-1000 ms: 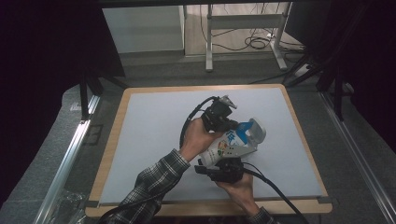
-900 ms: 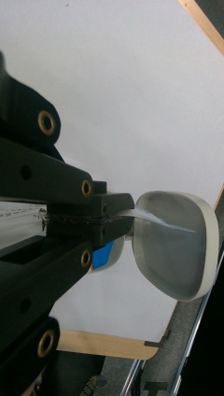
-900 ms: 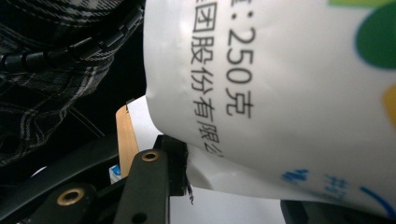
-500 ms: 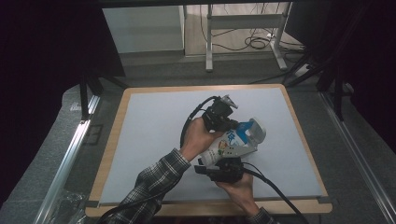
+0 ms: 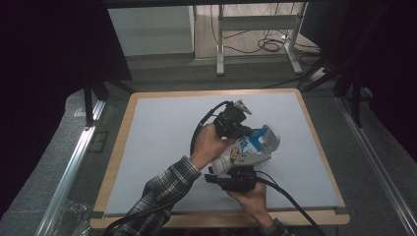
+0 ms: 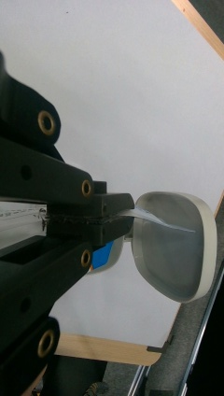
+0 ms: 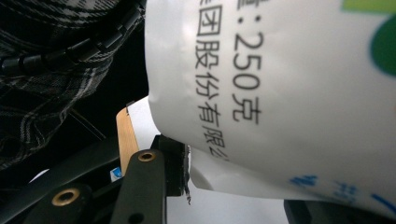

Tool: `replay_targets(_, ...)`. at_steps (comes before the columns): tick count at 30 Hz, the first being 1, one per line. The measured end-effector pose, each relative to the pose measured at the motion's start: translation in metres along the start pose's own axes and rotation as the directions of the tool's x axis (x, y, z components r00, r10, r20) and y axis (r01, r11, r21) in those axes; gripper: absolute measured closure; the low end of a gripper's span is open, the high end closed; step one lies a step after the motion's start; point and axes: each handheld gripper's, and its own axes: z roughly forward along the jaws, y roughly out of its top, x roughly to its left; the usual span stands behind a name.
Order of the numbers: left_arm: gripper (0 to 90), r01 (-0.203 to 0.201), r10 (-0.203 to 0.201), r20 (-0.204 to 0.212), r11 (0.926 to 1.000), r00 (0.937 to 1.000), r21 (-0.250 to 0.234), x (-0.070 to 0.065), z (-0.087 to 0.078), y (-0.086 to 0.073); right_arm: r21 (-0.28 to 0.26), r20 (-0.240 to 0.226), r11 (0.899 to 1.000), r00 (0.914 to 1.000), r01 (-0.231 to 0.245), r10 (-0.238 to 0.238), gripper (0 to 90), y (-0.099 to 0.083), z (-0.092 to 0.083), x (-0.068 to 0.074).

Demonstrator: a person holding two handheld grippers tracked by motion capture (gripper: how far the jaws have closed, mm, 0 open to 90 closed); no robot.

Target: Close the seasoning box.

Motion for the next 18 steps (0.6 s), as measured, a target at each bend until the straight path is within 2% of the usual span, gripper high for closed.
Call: replay_targets(18,89.6,-0.004,0.004,0.003,1.0000,1.0000,0.007,-0.0005,0.0003,0.0007,0.000,0.001,1.000,1.0000,0.003,-0.003,62.0,0.0002,0.0002,0.0002)
